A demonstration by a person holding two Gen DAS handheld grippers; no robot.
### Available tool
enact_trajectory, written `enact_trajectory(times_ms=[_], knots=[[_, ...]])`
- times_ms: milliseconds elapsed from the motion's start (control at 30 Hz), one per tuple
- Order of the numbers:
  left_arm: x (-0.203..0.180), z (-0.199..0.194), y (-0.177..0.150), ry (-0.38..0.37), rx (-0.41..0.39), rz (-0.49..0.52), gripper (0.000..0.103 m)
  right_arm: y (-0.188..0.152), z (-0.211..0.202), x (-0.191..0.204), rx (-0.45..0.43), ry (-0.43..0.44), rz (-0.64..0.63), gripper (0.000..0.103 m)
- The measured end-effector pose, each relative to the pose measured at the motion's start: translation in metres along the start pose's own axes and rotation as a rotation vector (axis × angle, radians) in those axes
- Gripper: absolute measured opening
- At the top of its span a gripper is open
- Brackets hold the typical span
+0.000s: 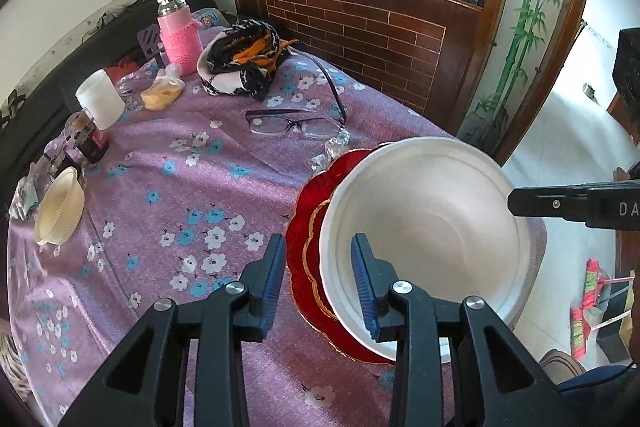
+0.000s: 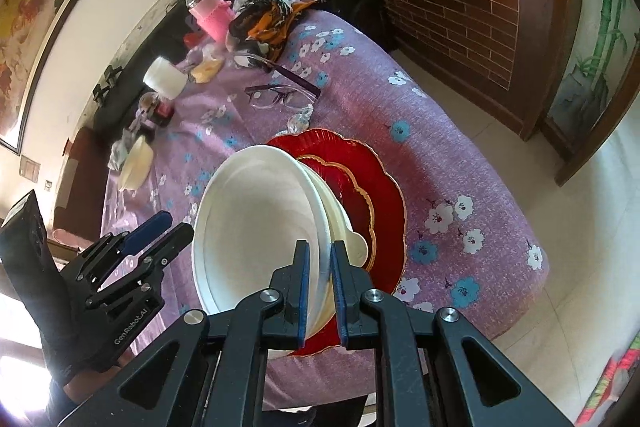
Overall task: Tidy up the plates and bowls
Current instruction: 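Lower the white bowl onto the cream bowl with the right gripper, then open the right gripper and lift it off the white bowl, then move the right gripper to the rim of the beige plastic bowl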
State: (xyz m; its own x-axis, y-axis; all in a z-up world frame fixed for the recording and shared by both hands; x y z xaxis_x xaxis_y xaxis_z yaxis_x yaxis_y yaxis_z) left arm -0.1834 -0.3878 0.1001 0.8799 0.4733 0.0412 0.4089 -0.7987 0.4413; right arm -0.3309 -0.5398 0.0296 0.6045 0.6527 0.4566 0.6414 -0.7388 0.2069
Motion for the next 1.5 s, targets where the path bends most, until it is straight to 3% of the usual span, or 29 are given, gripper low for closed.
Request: enact_trajectory(times_ms=[333, 600, 833, 1100, 1167, 1333, 1500], knots=[[0.025, -0.020, -0.015, 0.020, -0.035, -0.042, 0.038, 0.001, -0.031, 0.021, -0.127, 0.007, -0.003, 0.014], [0.076, -0.031, -0.050, 0.062, -0.023, -0.149, 0.039, -0.002, -0.007, 0.085, -0.048, 0.074, -0.113, 0.017], [0.145, -0.040, -0.102, 0.116, 0.003, -0.309, 0.040, -0.007, 0.041, 0.151, 0.072, 0.106, -0.211, 0.024], [0.233, -0.061, -0.182, 0.217, 0.018, -0.507, 0.047, 0.005, 0.105, 0.265, 0.180, 0.129, -0.358, 0.025], [0.254, -0.067, -0.204, 0.239, 0.029, -0.552, 0.047, 0.011, 0.125, 0.297, 0.197, 0.149, -0.367, 0.030], [0.290, -0.075, -0.245, 0.268, 0.053, -0.617, 0.047, 0.033, 0.175, 0.362, 0.213, 0.172, -0.338, 0.037], [0.318, -0.082, -0.272, 0.287, 0.064, -0.645, 0.047, 0.061, 0.235, 0.409, 0.219, 0.185, -0.184, 0.037]])
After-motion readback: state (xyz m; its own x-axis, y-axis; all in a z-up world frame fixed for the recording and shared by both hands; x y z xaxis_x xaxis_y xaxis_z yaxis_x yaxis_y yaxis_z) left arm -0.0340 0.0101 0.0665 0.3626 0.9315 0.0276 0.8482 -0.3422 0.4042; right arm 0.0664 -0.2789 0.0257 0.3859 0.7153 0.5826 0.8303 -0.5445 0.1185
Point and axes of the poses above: each gripper's, at about its wrist camera, not at the fingertips, and z roughly the way its jaws point, x to its left, y to its top, the point moved 1 cm from there along z, roughly the way its jaws point, and after that the axes turned 8 degrees about x, right-handed, at the moved point
